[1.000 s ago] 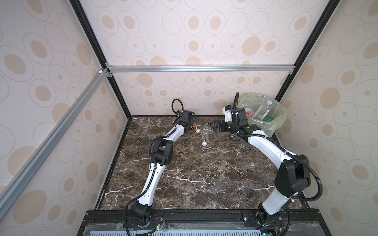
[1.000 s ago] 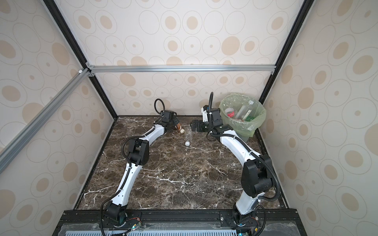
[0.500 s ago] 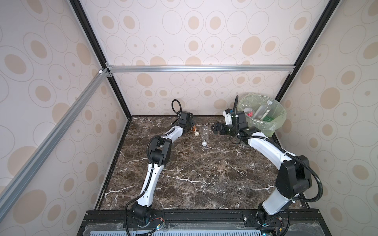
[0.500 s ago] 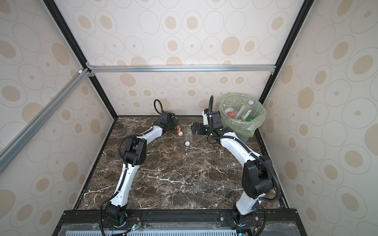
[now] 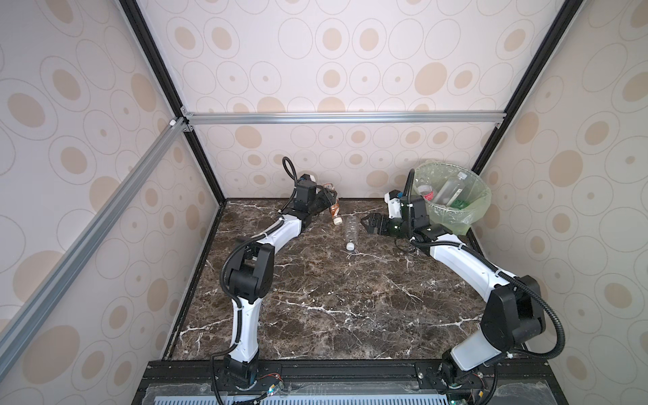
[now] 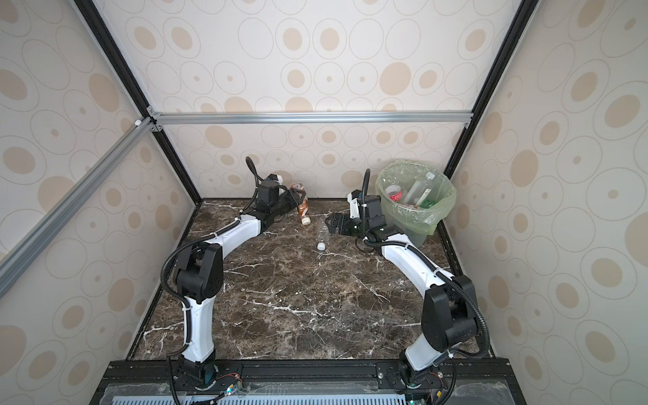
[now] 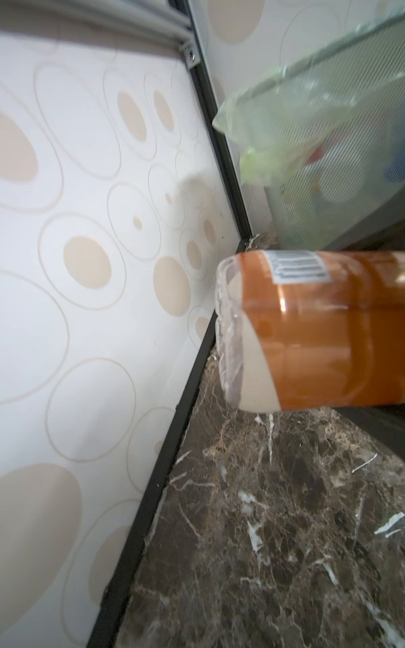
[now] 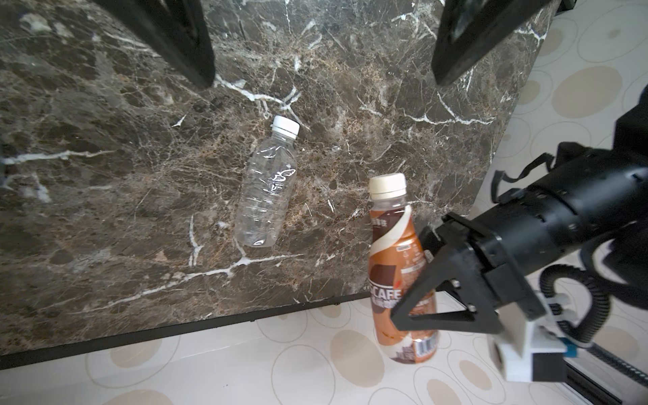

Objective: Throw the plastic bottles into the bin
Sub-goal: 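Lift the orange coffee bottle upright with the left gripper while the right approaches, then grasp the orange coffee bottle's cap end with the right gripper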

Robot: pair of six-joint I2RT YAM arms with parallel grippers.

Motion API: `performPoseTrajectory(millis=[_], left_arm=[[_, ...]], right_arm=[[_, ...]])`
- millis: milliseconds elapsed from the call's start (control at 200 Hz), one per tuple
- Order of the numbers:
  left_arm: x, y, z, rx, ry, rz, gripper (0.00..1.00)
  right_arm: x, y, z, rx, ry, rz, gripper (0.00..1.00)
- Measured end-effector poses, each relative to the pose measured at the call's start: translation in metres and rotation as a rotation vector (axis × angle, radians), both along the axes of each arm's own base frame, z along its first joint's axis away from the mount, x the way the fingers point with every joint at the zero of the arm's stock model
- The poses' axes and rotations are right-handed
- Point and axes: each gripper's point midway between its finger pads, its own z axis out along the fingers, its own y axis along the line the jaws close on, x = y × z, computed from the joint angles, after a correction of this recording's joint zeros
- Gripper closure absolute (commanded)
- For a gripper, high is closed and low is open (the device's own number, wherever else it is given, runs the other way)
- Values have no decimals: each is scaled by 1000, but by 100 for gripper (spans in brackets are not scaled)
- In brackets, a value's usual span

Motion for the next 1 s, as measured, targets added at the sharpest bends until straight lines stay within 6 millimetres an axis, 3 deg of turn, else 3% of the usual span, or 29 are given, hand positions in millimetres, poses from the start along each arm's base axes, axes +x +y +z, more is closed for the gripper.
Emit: performPoseTrajectory(millis=[150, 285, 585, 1000], left_arm=[[-20, -9, 40, -47, -89, -34, 53], [-33, -24, 57, -68, -125, -67, 53], [-55, -44, 50, -114, -82, -105, 53], [-67, -44, 71, -191, -92, -116, 52]], right_arm=[[-2, 9, 6, 29, -5, 23, 2], [-3, 25, 18, 52, -28, 62, 5], [-4, 67, 40, 71, -81, 145, 18], [-2, 73, 23, 34, -60, 143, 38]])
